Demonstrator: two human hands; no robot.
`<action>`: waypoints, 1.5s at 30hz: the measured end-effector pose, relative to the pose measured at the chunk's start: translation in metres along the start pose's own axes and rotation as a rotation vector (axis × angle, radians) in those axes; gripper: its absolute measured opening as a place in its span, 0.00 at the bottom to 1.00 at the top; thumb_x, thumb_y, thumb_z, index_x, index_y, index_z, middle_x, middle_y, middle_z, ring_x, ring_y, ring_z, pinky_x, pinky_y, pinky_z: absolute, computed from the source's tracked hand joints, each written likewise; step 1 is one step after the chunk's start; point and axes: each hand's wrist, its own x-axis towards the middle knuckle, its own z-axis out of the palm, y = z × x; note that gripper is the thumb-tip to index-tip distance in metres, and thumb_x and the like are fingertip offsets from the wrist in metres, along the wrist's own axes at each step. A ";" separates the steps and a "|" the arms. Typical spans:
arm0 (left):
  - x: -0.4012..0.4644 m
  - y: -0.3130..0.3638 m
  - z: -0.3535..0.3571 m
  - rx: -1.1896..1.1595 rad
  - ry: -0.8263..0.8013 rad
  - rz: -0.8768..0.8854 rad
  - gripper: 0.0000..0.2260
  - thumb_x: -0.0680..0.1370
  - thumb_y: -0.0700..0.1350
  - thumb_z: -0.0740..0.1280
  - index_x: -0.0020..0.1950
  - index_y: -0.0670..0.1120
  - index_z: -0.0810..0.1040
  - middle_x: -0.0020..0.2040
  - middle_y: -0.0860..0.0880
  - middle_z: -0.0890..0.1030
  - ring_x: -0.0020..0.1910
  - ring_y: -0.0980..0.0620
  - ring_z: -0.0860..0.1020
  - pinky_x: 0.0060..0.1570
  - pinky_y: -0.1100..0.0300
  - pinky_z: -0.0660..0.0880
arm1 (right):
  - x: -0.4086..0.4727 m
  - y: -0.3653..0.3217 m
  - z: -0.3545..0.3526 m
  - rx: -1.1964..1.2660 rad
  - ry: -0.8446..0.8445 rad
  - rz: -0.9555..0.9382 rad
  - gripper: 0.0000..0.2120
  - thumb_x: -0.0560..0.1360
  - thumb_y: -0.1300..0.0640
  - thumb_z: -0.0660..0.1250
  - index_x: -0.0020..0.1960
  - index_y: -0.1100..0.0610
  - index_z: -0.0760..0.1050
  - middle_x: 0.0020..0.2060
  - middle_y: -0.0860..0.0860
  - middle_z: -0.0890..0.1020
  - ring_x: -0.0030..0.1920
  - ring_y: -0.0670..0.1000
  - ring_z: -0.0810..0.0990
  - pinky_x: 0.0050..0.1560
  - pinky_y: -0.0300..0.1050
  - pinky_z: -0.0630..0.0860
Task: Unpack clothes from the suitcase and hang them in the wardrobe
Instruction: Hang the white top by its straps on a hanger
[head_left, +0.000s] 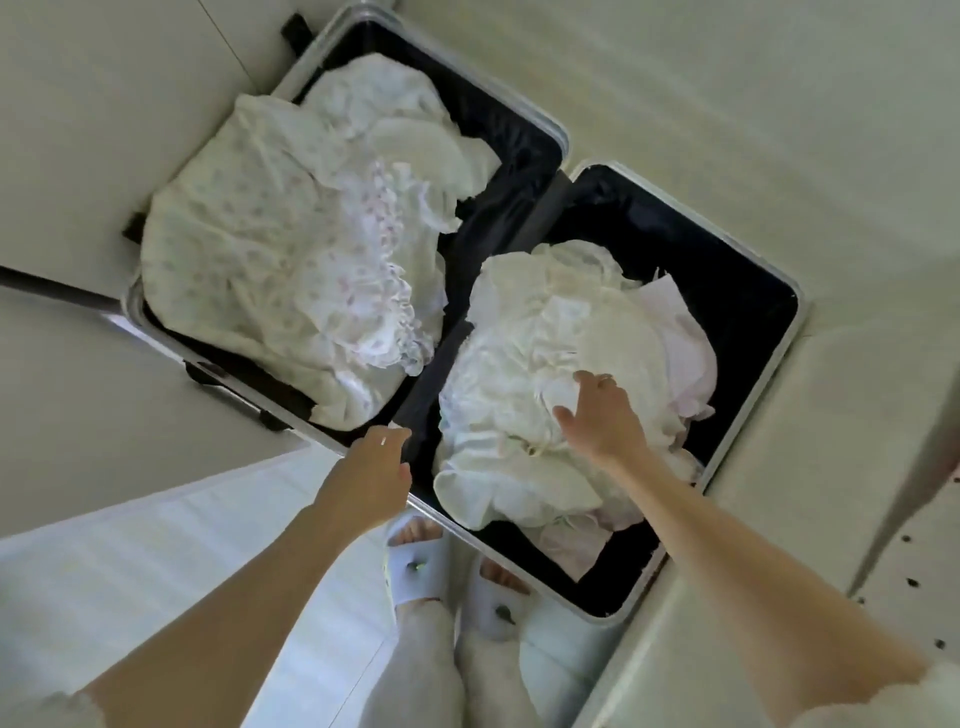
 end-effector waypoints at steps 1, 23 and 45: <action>0.015 -0.004 0.012 0.015 0.006 0.004 0.22 0.80 0.43 0.56 0.74 0.44 0.58 0.73 0.44 0.61 0.72 0.45 0.61 0.69 0.53 0.62 | 0.015 0.002 0.010 0.012 0.048 -0.002 0.27 0.79 0.51 0.58 0.75 0.57 0.54 0.72 0.58 0.60 0.71 0.58 0.62 0.66 0.53 0.67; 0.013 0.058 -0.056 0.101 -0.246 -0.029 0.17 0.82 0.40 0.51 0.71 0.41 0.63 0.69 0.45 0.68 0.64 0.47 0.70 0.60 0.58 0.67 | 0.018 0.007 -0.065 0.215 0.015 0.061 0.23 0.77 0.49 0.64 0.64 0.64 0.70 0.44 0.56 0.76 0.44 0.54 0.76 0.36 0.42 0.71; -0.298 0.238 -0.301 -0.563 0.089 0.421 0.20 0.70 0.61 0.67 0.57 0.52 0.74 0.49 0.56 0.78 0.49 0.54 0.77 0.49 0.62 0.72 | -0.309 -0.121 -0.382 0.657 0.367 -0.190 0.13 0.73 0.57 0.65 0.31 0.59 0.70 0.25 0.54 0.72 0.27 0.57 0.75 0.31 0.48 0.74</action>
